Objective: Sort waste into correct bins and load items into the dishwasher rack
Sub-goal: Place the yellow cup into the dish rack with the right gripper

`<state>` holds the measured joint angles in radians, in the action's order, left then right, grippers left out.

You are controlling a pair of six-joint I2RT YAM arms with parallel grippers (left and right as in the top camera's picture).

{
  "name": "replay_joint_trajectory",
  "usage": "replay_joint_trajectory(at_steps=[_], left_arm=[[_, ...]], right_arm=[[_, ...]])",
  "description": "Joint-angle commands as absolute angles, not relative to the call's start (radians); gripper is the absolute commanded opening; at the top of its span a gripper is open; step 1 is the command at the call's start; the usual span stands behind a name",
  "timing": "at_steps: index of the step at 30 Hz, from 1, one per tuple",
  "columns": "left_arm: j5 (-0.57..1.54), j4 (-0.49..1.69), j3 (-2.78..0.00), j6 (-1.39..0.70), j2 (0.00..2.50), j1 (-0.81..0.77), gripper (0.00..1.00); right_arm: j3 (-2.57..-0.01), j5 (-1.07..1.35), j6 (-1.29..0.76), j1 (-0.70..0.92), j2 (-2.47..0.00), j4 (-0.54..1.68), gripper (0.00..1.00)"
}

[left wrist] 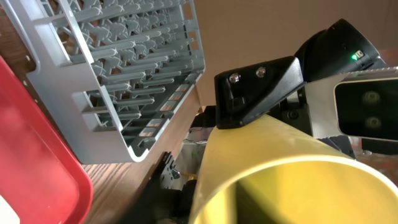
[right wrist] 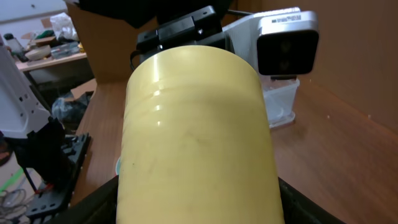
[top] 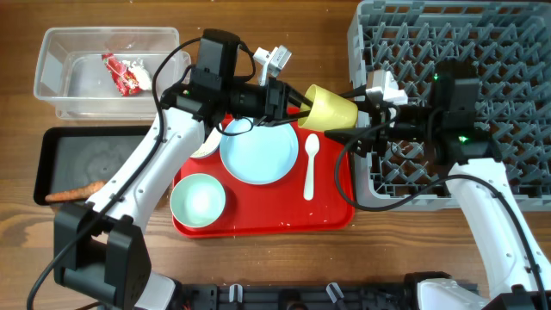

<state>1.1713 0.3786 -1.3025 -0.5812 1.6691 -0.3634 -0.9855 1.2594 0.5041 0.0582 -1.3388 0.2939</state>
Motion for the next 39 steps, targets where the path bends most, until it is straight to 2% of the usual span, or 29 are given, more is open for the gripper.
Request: replay_joint_trajectory(at_steps=[1, 4, 6, 9, 13, 17, 21, 27, 35, 36, 37, 38, 39], left_arm=[[1.153, 0.402, -1.311, -0.485, 1.678, -0.355, 0.65], [1.034, 0.474, -1.311, -0.448, 1.675, -0.339, 0.75], [0.893, 0.549, -1.311, -0.408, 1.664, -0.315, 0.86], [0.632, 0.669, -1.311, -0.392, 1.620, -0.265, 1.00], [0.282, 0.824, -1.311, -0.400, 1.527, -0.204, 1.00], [0.112, 0.935, -1.311, -0.400, 1.439, -0.170, 1.00], [0.103, 0.956, -1.311, -0.400, 1.406, -0.170, 1.00], [0.103, 0.973, -1.311, -0.399, 1.406, -0.170, 1.00], [0.102, 0.974, -1.311, -0.399, 1.406, -0.170, 1.00], [0.103, 0.974, -1.311, -0.400, 1.406, -0.170, 1.00], [0.103, 0.974, -1.311, -0.400, 1.406, -0.170, 1.00], [0.103, 0.974, -1.311, -0.400, 1.406, -0.170, 1.00], [0.103, 0.974, -1.311, -0.400, 1.406, -0.170, 1.00]], right_arm=[[-1.002, 1.156, 0.362, 0.066, -1.345, 0.296, 0.52], [-1.002, 0.993, 0.226, 0.066, -1.345, 0.303, 0.49], [-1.002, 0.819, 0.113, 0.065, -1.340, 0.332, 0.45], [-1.005, 0.673, 0.069, 0.040, -1.299, 0.414, 0.44], [-1.093, 0.544, -0.011, -0.071, -1.237, 0.619, 0.43], [-1.282, 0.458, -0.012, -0.268, -1.244, 0.903, 0.43], [-1.396, 0.324, -0.019, -0.447, -1.293, 1.052, 0.43], [-1.411, 0.149, -0.164, -0.678, -1.446, 1.081, 0.43], [-1.411, 0.148, -0.187, -0.733, -1.678, 1.047, 0.44], [-1.411, 0.149, -0.187, -0.733, -1.695, 1.036, 0.47], [-1.411, 0.149, -0.187, -0.733, -1.713, 1.017, 0.58], [-1.410, 0.157, -0.187, -0.733, -1.725, 0.999, 0.75], [-1.410, 0.175, -0.186, -0.733, -1.731, 0.978, 0.99]])
